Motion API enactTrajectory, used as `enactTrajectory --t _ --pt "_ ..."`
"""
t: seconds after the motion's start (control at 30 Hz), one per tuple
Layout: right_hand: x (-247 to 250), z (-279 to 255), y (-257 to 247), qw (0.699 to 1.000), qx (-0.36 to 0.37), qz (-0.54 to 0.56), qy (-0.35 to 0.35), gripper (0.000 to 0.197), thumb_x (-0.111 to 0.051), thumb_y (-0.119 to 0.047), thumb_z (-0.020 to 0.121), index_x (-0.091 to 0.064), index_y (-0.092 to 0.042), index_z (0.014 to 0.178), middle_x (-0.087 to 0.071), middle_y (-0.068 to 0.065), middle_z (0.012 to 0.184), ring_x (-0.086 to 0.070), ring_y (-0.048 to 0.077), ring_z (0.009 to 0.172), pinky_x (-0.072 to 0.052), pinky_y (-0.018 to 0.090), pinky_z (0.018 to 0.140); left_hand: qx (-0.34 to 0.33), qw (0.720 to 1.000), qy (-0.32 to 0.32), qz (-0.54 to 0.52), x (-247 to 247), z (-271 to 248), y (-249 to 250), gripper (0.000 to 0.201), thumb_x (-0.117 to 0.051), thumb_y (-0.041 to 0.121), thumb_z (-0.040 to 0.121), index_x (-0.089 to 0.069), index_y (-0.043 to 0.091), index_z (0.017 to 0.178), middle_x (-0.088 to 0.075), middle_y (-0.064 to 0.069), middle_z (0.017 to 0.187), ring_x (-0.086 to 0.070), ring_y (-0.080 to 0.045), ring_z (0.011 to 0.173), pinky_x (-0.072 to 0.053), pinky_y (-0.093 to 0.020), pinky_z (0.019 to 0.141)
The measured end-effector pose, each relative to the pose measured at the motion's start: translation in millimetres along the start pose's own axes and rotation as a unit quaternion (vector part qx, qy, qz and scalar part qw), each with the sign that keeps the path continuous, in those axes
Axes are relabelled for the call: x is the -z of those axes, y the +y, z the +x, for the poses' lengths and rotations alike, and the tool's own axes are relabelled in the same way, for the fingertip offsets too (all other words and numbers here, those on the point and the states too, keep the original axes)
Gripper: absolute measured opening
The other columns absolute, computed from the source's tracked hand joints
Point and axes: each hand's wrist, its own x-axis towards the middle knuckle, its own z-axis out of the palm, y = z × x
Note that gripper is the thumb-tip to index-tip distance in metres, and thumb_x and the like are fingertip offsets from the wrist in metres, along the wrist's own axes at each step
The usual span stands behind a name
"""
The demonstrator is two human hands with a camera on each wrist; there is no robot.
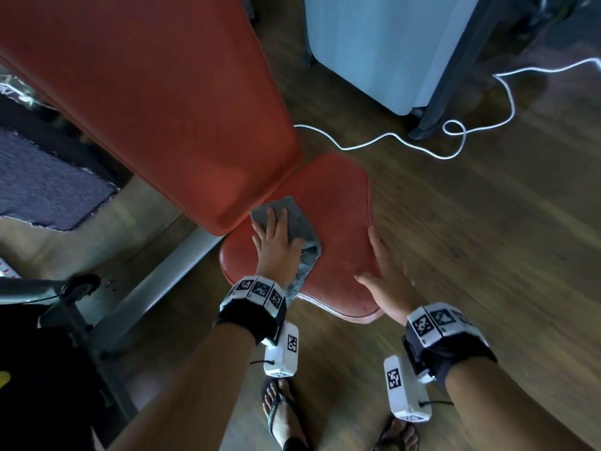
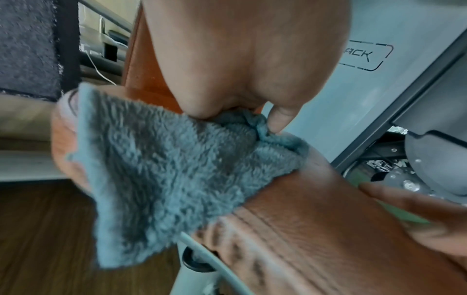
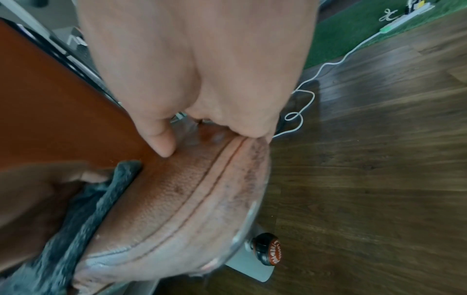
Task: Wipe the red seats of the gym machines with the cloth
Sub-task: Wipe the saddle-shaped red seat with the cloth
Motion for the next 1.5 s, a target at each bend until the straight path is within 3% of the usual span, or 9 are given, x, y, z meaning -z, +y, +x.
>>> enactTrajectory --t 0.13,0.3,0.47,0.57,0.67,0.77,0.97,1.1,1.5 --pt "8 -11 12 0.993 0.055 0.103 0.023 0.062 -0.049 -0.009 0.097 -0.023 -0.024 0.152 -0.019 -0.012 0.157 -0.018 -0.002 0.141 -0.012 0.028 0.120 -0.051 0.995 -0.086 0.012 -12 -11 22 0.076 -0.046 0.018 0.098 0.003 0.016 0.156 0.016 -0.005 0.162 0.028 -0.035 0.143 0.005 -0.052 0.119" --pt "19 -16 10 0.990 0.040 0.131 0.026 0.050 -0.044 -0.014 0.101 -0.032 -0.023 0.149 -0.031 -0.020 0.146 -0.029 -0.004 0.134 -0.022 0.014 0.110 -0.104 0.985 -0.115 0.074 -16 -23 31 0.075 -0.049 0.025 0.100 0.000 0.011 0.156 0.010 -0.007 0.163 0.016 -0.031 0.147 -0.002 -0.044 0.119" --pt "8 -4 8 0.992 0.040 0.079 0.089 0.058 -0.046 -0.044 0.095 -0.024 -0.040 0.149 -0.023 -0.010 0.157 -0.026 0.011 0.142 -0.026 0.039 0.115 -0.132 0.976 -0.167 0.049 -11 -29 37 0.075 -0.051 0.028 0.100 -0.003 0.013 0.156 0.005 -0.006 0.163 0.006 -0.029 0.149 -0.009 -0.043 0.122" --pt "3 -3 -12 0.979 0.163 -0.053 0.112 0.071 -0.045 -0.056 0.086 -0.022 -0.034 0.150 -0.012 -0.001 0.161 -0.021 0.016 0.144 -0.028 0.035 0.110 -0.141 0.988 -0.054 -0.028 4 -29 17 0.055 -0.051 0.027 0.099 -0.032 0.020 0.150 -0.029 0.001 0.157 -0.030 -0.019 0.143 -0.024 -0.036 0.117" --pt "-10 -1 -32 0.931 0.260 -0.255 0.021 0.082 -0.047 -0.064 0.086 -0.011 -0.033 0.153 0.004 -0.004 0.162 -0.003 0.018 0.148 -0.018 0.035 0.115 -0.078 0.994 0.056 0.045 20 -30 -19 0.037 -0.048 0.032 0.098 -0.050 0.027 0.135 -0.042 0.005 0.144 -0.036 -0.018 0.135 -0.034 -0.048 0.112" --pt "-17 2 -28 0.892 0.215 -0.395 -0.056 0.098 -0.021 -0.089 0.066 -0.003 -0.044 0.150 0.010 -0.011 0.161 0.004 0.020 0.149 -0.022 0.048 0.117 -0.062 0.994 0.017 0.092 25 -40 -49 0.042 -0.048 0.032 0.099 -0.047 0.027 0.141 -0.031 0.002 0.154 -0.024 -0.024 0.145 -0.021 -0.044 0.119" --pt "-24 -9 -22 0.883 0.181 -0.432 0.033 0.086 -0.070 -0.068 0.065 -0.034 -0.039 0.137 -0.023 -0.001 0.155 -0.026 0.030 0.141 -0.040 0.053 0.102 -0.076 0.990 -0.052 0.108 36 -48 -49 0.055 -0.049 0.024 0.100 -0.030 0.022 0.151 -0.016 -0.002 0.162 -0.010 -0.024 0.150 -0.011 -0.038 0.122" --pt "-27 -12 -26 0.888 0.151 -0.429 0.062 0.072 -0.068 -0.060 0.074 -0.039 -0.033 0.134 -0.026 0.003 0.150 -0.027 0.031 0.138 -0.037 0.048 0.107 -0.049 0.992 -0.069 0.092 41 -47 -40 0.056 -0.052 0.024 0.099 -0.033 0.017 0.150 -0.019 -0.006 0.161 -0.014 -0.024 0.149 -0.015 -0.037 0.121" --pt "8 -6 -38 0.932 0.170 -0.240 0.213 0.023 -0.042 -0.027 0.098 -0.059 -0.019 0.110 -0.068 -0.001 0.080 -0.061 0.014 0.060 -0.049 0.030 0.052 -0.033 0.990 -0.112 0.081 45 -52 -40 0.049 -0.044 0.026 0.103 -0.033 0.029 0.151 -0.006 0.006 0.163 0.002 -0.020 0.150 -0.006 -0.036 0.119"
